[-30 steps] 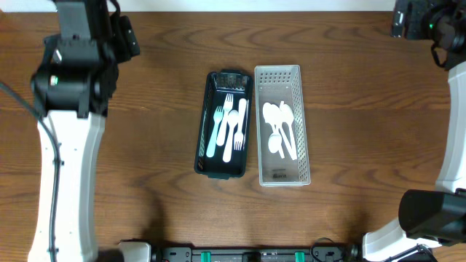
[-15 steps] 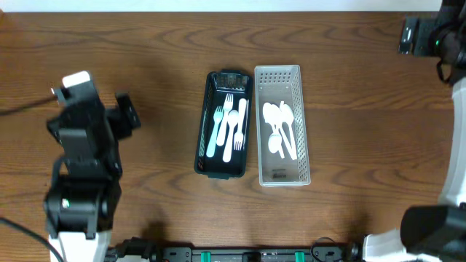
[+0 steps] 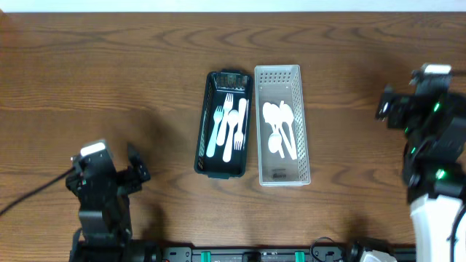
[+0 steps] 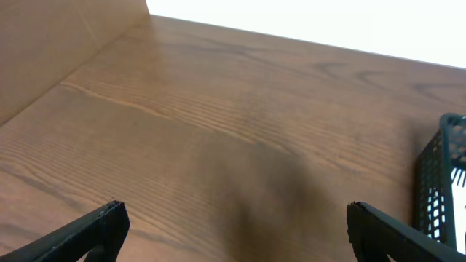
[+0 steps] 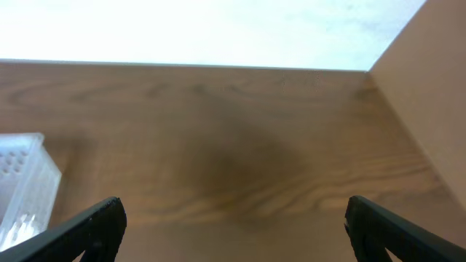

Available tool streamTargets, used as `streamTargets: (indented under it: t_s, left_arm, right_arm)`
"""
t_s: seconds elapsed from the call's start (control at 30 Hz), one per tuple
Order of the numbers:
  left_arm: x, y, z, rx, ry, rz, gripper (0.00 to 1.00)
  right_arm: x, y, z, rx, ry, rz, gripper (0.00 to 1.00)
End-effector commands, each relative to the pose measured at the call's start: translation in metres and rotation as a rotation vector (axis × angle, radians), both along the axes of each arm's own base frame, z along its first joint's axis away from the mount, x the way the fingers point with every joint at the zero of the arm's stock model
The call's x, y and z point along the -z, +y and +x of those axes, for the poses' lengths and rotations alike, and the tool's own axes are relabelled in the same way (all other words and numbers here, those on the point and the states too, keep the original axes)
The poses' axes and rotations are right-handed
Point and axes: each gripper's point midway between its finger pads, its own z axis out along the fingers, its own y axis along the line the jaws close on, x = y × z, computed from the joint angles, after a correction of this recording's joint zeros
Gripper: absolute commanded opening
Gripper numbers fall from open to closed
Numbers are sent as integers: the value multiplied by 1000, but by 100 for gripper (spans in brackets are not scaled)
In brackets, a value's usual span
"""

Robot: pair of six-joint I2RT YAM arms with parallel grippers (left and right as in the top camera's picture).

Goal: Pack container

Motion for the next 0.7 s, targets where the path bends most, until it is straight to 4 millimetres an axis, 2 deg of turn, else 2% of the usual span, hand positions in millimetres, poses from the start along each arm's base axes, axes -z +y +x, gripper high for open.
streamTargets:
  t_s: [0.0, 0.13, 0.27, 0.3, 0.43, 0.53, 0.67]
  left_arm:
    - [-10, 1, -10, 3, -89, 4, 98]
    - [-22, 1, -18, 3, -158, 0, 98]
    - [-26, 1, -20, 4, -179, -1, 98]
    - [-26, -2, -20, 26, -180, 3, 98]
    - [-23, -35, -14, 273, -139, 115, 98]
    - [-19, -36, -14, 271, -134, 94, 98]
    - [-8, -48, -13, 338, -107, 66, 98]
  right_arm:
    - [26, 16, -23, -36, 5, -7, 99]
    - [43, 28, -43, -66, -28, -13, 99]
    - [56, 31, -58, -69, -43, -15, 99]
    - [57, 31, -60, -68, -48, -16, 99]
    - [57, 32, -64, -68, -61, -18, 99]
    - [55, 31, -63, -68, -71, -20, 99]
    - [53, 31, -62, -68, -81, -22, 99]
